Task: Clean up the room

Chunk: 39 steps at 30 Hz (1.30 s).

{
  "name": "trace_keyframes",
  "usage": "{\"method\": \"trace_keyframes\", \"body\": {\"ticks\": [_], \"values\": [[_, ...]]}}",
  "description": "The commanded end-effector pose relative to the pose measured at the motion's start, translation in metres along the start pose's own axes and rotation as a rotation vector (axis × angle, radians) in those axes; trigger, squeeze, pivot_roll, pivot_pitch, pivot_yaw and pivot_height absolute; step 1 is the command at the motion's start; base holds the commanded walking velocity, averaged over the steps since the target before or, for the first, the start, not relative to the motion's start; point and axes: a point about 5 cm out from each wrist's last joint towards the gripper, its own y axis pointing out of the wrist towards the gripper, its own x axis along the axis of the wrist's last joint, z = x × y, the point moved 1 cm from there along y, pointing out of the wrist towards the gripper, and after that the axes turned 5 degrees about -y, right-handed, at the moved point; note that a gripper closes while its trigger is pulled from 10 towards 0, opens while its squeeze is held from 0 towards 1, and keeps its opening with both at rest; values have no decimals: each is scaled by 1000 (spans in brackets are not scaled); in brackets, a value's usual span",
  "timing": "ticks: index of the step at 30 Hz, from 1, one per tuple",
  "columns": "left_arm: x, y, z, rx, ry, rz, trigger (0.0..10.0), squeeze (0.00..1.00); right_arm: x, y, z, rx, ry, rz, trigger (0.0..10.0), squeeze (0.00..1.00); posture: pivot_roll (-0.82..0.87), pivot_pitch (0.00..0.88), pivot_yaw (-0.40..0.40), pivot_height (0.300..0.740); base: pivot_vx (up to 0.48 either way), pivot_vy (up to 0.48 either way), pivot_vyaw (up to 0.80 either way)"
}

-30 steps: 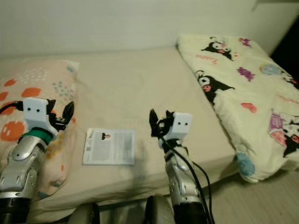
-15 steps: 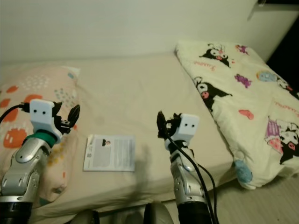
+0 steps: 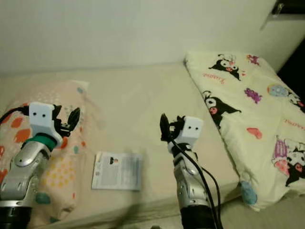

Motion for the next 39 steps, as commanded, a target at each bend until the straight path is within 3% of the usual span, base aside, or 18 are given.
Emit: {"method": "trace_keyframes", "body": {"ticks": [1,11,24,39], "values": [[-10,-2,4,21,3,45,10000,0,-6,-3,-2,-18,2,17,10000,0,90,0,8,740,0,0,0],[-13,-1,6,38,-1,56,10000,0,-4,0,-5,-41,-20,15,10000,0,89,0,7,740,0,0,0],[-16,1,7,69,2,60,10000,0,-11,0,6,-19,-34,33,10000,0,95,0,5,740,0,0,0],[-18,3,6,74,4,63,10000,0,-12,0,4,-18,-53,35,10000,0,92,0,6,740,0,0,0]]}}
